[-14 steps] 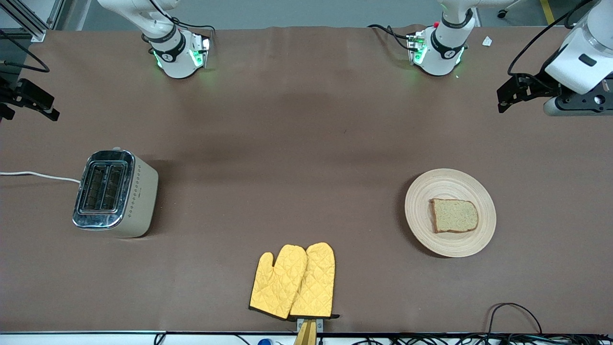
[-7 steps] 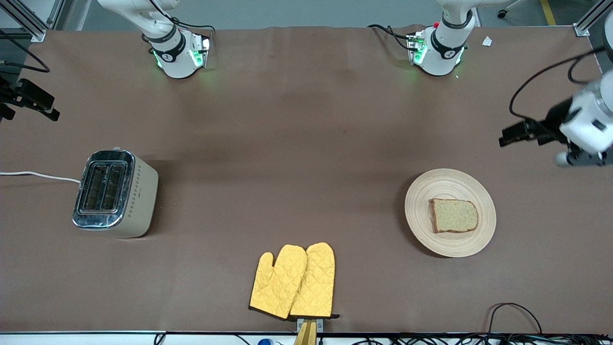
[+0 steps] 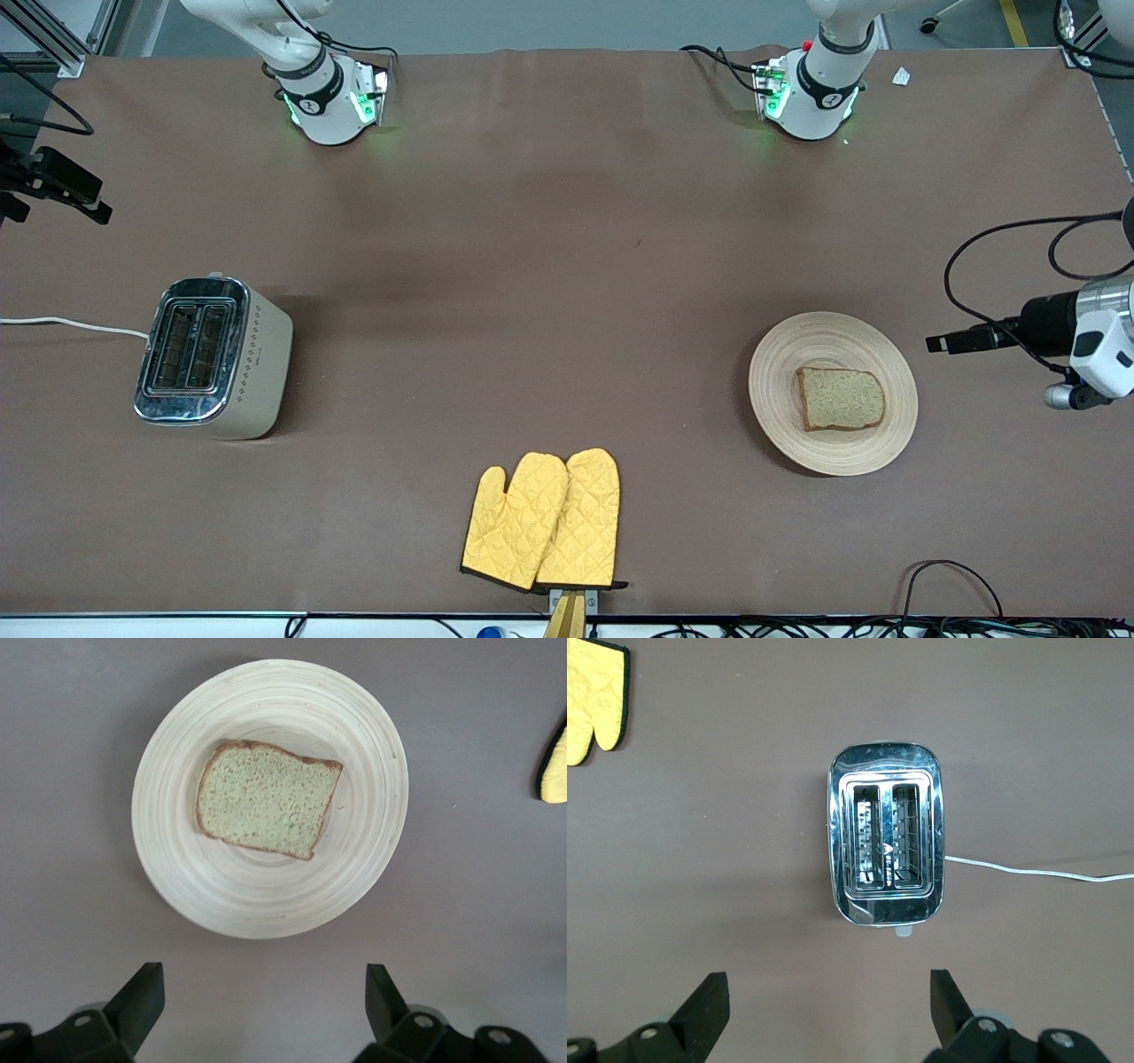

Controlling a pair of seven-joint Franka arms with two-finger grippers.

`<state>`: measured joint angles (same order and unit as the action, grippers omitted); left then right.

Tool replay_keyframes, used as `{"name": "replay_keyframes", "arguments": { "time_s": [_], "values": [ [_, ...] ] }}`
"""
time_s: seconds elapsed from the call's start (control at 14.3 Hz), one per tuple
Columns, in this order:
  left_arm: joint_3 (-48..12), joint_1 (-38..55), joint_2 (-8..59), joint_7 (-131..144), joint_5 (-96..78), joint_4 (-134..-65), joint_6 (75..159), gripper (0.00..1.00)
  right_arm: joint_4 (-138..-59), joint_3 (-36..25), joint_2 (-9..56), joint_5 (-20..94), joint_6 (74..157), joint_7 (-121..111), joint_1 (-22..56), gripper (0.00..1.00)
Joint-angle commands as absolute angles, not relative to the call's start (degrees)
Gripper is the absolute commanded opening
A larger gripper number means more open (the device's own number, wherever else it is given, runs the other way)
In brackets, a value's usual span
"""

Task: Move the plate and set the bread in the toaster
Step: 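Reach the left gripper to the rim of the wooden plate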

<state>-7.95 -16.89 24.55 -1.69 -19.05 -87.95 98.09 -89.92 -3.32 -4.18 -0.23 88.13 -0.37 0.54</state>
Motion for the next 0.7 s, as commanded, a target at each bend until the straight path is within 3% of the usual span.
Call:
{"name": "replay_keyframes", "arguments": {
  "time_s": [0.0, 0.42, 0.63],
  "values": [
    [-8.26, -20.99, 30.92, -9.55, -25.46, -85.52, 99.92, 1.00, -91.14, -3.25, -5.01, -0.26, 88.68, 0.18, 0.53, 1.00],
    [-8.26, -26.98, 41.21, -26.17, -34.09, -85.34, 103.44, 1.00, -91.14, -3.25, -5.01, -0.26, 88.59, 0.18, 0.53, 1.00],
    [-8.26, -28.74, 45.34, -34.68, -41.11, -85.34, 104.24, 0.92, -91.14, -3.25, -5.01, -0.26, 88.59, 0.18, 0.53, 1.00]
  ]
}}
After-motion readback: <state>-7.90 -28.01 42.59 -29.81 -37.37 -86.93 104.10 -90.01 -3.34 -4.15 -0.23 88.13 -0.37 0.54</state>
